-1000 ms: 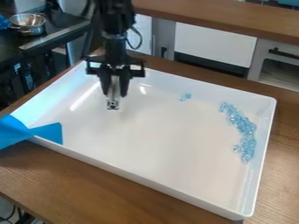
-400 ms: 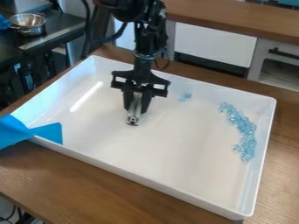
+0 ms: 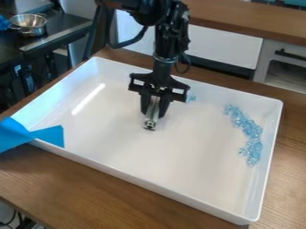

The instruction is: Sweep into pile

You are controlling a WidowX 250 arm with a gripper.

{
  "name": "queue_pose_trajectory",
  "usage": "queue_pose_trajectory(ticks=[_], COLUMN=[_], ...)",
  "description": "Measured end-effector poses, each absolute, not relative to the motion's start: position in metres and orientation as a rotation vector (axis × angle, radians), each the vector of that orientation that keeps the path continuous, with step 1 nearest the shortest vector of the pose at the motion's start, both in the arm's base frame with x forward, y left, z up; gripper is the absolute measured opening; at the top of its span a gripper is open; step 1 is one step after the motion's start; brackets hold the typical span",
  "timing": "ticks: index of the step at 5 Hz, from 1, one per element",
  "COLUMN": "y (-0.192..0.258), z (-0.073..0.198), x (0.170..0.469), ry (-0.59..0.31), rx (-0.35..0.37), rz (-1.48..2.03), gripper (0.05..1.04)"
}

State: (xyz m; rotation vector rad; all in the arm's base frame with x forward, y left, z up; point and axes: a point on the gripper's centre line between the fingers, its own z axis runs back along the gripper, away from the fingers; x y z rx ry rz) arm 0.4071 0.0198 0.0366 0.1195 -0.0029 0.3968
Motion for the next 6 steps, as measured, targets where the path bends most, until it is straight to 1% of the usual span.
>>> queue_pose_trajectory(ticks=[3, 5, 6], y=[-0.017, -0.08, -0.089], z=[0.036, 0.036, 0.036], x=[0.416, 0.407, 0.406], ry=[0.001, 0.015, 0.031], rx=[0.122, 0.075, 0.066], rz=[0.355, 0.237, 0.234], gripper=[0.383, 0.384, 0.384])
